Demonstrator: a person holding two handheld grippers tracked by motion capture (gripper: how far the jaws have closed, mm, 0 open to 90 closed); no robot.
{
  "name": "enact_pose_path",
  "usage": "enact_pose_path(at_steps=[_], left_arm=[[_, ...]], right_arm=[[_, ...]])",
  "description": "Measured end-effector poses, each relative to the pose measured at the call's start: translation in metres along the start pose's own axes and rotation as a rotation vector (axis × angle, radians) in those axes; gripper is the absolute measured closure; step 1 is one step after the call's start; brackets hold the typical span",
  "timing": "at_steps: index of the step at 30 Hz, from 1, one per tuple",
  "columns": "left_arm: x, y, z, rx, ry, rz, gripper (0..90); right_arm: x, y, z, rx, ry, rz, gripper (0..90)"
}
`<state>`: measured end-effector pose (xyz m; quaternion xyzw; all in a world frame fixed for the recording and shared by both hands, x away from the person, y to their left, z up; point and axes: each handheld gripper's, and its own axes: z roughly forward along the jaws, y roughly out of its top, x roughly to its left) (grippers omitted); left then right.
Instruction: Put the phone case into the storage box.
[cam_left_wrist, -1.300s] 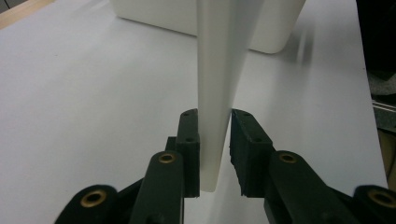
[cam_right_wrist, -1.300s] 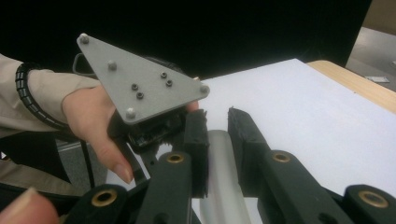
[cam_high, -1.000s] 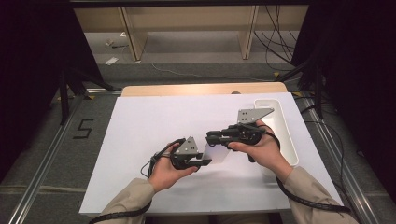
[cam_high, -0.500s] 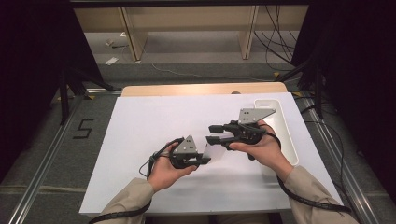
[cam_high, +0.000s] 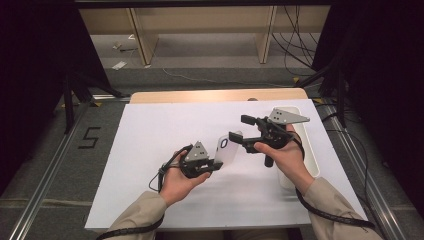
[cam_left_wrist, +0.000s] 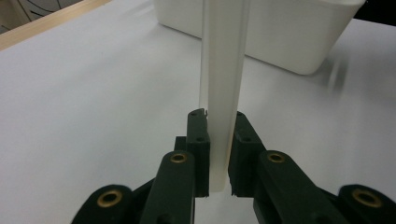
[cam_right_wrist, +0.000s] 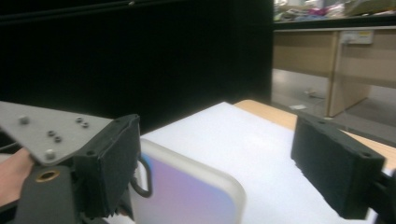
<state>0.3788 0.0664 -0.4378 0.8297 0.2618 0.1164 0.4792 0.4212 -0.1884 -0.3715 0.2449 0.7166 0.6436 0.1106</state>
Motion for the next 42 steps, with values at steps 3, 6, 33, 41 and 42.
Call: enact_pose_path(at_steps=[3,6,33,41,42], left_arm=[[0.000,0.001,-0.002,-0.008,0.022,-0.024,80.8],[0.002,0.001,-0.003,-0.019,0.044,-0.053,80.8],[-0.004,0.005,0.004,-0.036,0.109,-0.115,80.8],[-0.009,0.009,0.010,-0.037,0.110,-0.104,80.8],[-0.009,0.010,0.010,-0.035,0.112,-0.101,80.8]], right_arm=[[0.000,-0.002,0.000,-0.006,-0.037,0.009,15.3],[0.002,-0.003,0.001,-0.003,-0.056,0.007,13.9],[0.017,-0.016,0.021,0.026,-0.131,0.046,0.4],[0.019,-0.016,0.025,0.025,-0.145,0.055,0.4],[0.019,-0.016,0.025,0.023,-0.146,0.058,0.4]])
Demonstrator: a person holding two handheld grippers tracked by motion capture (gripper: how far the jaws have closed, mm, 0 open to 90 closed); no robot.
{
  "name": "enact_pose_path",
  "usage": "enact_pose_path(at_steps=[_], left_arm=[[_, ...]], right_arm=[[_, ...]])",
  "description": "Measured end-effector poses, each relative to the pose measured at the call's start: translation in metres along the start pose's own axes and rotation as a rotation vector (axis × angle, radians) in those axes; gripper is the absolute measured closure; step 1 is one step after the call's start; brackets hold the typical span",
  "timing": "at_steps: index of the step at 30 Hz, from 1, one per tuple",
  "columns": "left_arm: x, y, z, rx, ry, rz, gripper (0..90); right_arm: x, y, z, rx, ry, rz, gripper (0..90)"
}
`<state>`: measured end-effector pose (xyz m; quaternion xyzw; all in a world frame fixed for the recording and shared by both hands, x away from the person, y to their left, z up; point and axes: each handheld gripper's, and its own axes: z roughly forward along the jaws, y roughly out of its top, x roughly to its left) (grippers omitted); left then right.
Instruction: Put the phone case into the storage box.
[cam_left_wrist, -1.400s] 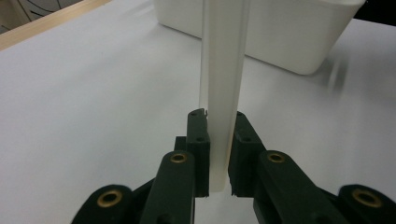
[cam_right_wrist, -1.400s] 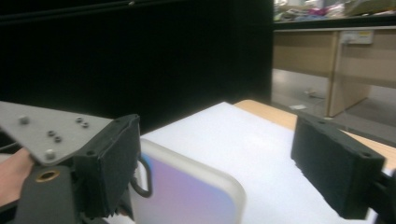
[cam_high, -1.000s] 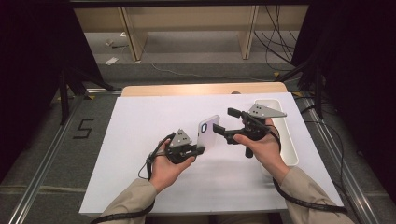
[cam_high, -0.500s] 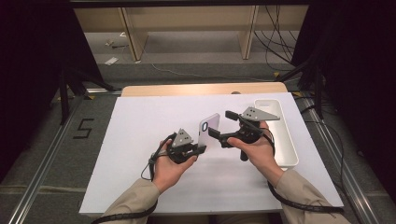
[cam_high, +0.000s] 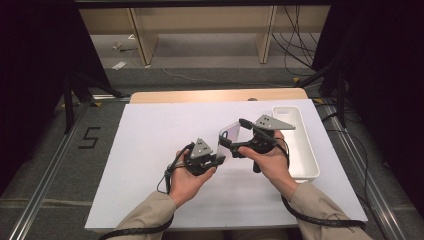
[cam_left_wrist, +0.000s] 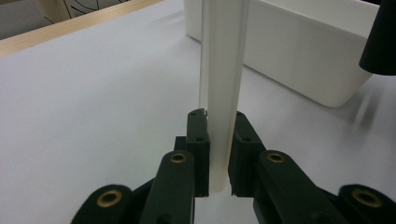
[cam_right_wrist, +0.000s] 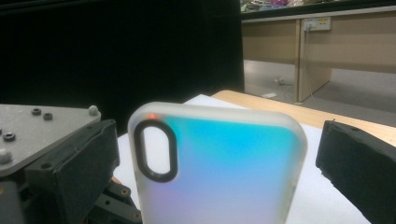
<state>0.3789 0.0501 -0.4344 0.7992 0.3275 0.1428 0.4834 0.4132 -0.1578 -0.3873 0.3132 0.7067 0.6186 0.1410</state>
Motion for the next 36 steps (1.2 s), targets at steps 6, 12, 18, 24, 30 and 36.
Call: enact_pose_path(at_steps=[6,12,18,24,30,36], left_arm=[[-0.0026,0.0008,0.0024,-0.008,0.005,0.000,80.8],[-0.0039,0.0021,0.0027,-0.010,0.008,0.007,80.8],[-0.0054,0.0024,0.0037,-0.015,0.007,0.009,80.8],[-0.0049,0.0021,0.0039,-0.016,0.006,0.004,80.8],[-0.0050,0.0021,0.0038,-0.020,0.003,0.005,80.7],[-0.0051,0.0023,0.0034,-0.022,0.006,0.012,80.5]], right_arm=[[0.0001,-0.0009,0.0013,-0.005,-0.015,0.008,0.7],[0.0001,-0.0024,0.0021,-0.004,-0.036,0.013,2.3],[0.0006,-0.0036,0.0023,-0.001,-0.047,0.014,5.8],[0.0023,-0.0047,0.0013,-0.006,-0.056,-0.004,14.1],[0.0035,-0.0050,0.0000,-0.011,-0.064,0.007,17.2],[0.0039,-0.0043,-0.0008,-0.012,-0.063,0.005,17.6]])
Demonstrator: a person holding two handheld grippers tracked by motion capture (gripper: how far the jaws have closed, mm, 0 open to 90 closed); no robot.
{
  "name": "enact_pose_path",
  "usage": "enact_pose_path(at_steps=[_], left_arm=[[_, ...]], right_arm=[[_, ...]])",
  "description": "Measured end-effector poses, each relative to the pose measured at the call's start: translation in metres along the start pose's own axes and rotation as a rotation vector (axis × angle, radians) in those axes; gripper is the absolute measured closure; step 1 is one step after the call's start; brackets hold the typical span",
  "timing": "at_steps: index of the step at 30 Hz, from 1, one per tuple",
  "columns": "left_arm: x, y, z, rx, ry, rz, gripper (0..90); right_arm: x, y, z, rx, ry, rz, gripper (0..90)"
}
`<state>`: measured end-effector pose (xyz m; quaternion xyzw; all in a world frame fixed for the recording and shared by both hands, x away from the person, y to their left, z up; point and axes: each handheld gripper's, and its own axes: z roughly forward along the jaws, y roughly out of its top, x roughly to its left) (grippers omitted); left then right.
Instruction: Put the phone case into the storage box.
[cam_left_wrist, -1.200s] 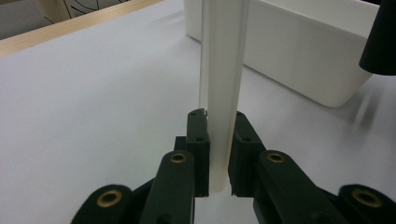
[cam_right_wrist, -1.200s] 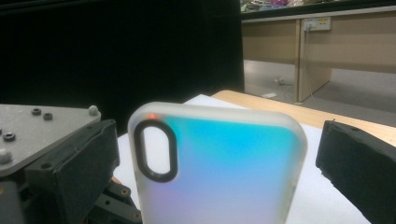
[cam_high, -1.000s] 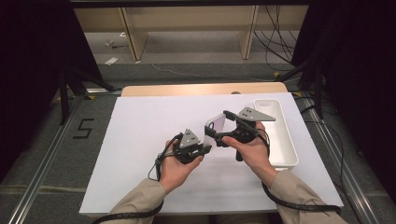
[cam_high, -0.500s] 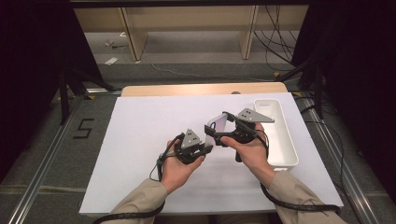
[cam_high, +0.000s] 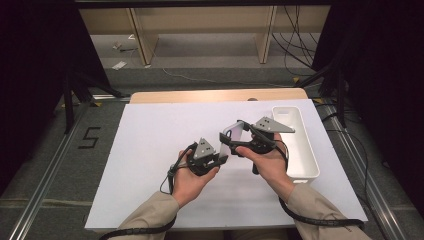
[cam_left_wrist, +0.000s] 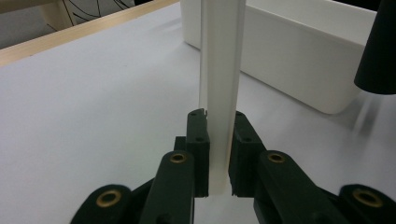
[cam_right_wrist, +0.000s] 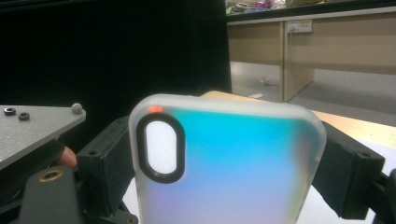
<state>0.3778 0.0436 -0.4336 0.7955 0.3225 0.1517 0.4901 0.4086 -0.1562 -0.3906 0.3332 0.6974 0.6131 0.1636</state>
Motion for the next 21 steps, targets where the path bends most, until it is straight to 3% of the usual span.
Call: enact_pose_path(at_steps=[13,16,21], left_arm=[[-0.001,0.003,-0.003,-0.016,0.007,0.035,77.8],[0.000,0.003,-0.004,-0.021,0.003,0.051,74.6],[0.000,0.004,-0.005,-0.023,-0.014,0.086,59.1]], right_arm=[[0.002,0.006,-0.003,-0.005,-0.003,-0.026,17.9],[0.002,0.008,-0.005,-0.011,-0.007,-0.032,18.0],[-0.001,0.012,-0.009,-0.018,-0.022,-0.036,18.0]])
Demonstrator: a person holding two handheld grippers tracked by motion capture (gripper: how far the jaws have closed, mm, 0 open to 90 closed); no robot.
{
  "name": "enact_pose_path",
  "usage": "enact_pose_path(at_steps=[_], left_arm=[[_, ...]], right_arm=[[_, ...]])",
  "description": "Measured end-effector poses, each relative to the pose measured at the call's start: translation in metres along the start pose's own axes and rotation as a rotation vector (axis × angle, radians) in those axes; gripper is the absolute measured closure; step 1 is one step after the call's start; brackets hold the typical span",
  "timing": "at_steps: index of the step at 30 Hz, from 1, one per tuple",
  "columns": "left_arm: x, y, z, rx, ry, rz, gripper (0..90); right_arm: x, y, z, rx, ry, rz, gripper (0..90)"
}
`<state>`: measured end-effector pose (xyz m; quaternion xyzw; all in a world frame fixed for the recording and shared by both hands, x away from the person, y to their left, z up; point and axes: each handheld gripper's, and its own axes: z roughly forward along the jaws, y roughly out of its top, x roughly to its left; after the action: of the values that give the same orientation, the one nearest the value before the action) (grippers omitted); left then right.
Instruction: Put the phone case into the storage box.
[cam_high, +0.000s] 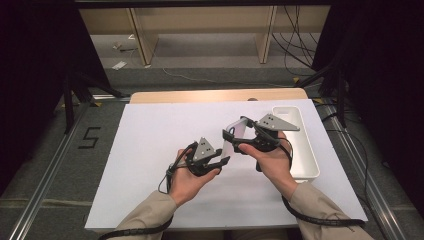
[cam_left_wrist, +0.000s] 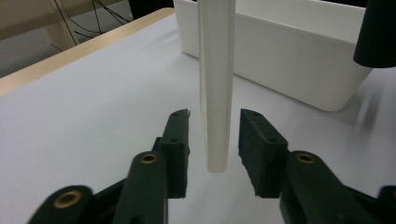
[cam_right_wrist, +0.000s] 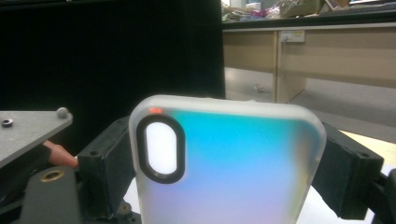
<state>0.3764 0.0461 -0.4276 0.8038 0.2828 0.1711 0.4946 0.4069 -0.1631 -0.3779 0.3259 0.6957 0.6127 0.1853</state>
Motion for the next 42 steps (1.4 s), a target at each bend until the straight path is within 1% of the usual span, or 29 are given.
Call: enact_pose_path(at_steps=[2,5,6,8,10,13,17,18,21,27,28,36,42], left_arm=[[0.002,0.000,-0.001,0.002,-0.003,0.006,53.4],[0.005,0.000,-0.003,-0.002,-0.022,0.005,45.7],[0.006,0.000,-0.005,0.001,-0.021,0.014,41.1],[0.007,0.000,-0.007,0.008,-0.018,0.022,35.2],[0.007,0.000,-0.008,0.027,-0.016,0.029,26.5],[0.009,-0.002,-0.010,0.052,0.000,0.048,14.6],[0.012,-0.004,-0.014,0.079,0.010,0.059,5.0],[0.012,-0.005,-0.015,0.077,0.010,0.059,2.8],[0.016,-0.007,-0.020,0.085,0.016,0.064,0.0],[0.023,-0.012,-0.028,0.083,0.029,0.059,0.0],[0.024,-0.013,-0.030,0.084,0.031,0.063,0.0],[0.028,-0.018,-0.036,0.090,0.041,0.061,0.0],[0.031,-0.022,-0.040,0.093,0.045,0.054,0.0]], right_arm=[[-0.002,0.001,-0.001,-0.005,-0.006,-0.002,18.0],[-0.004,0.003,-0.003,-0.010,-0.018,-0.004,18.0],[-0.005,0.004,-0.004,-0.012,-0.021,0.000,18.0],[-0.007,0.005,-0.005,-0.014,-0.028,0.000,18.0],[-0.009,0.006,-0.006,-0.015,-0.035,0.003,18.0],[-0.012,0.007,-0.008,-0.020,-0.045,0.005,18.0],[-0.015,0.009,-0.009,-0.027,-0.054,0.005,18.0],[-0.015,0.009,-0.010,-0.026,-0.059,0.003,18.0],[-0.017,0.010,-0.011,-0.027,-0.067,0.001,18.0],[-0.021,0.013,-0.014,-0.035,-0.082,0.001,18.0],[-0.022,0.013,-0.015,-0.035,-0.087,0.002,18.0],[-0.025,0.015,-0.017,-0.036,-0.104,-0.005,18.0],[-0.028,0.017,-0.019,-0.037,-0.114,0.002,18.0]])
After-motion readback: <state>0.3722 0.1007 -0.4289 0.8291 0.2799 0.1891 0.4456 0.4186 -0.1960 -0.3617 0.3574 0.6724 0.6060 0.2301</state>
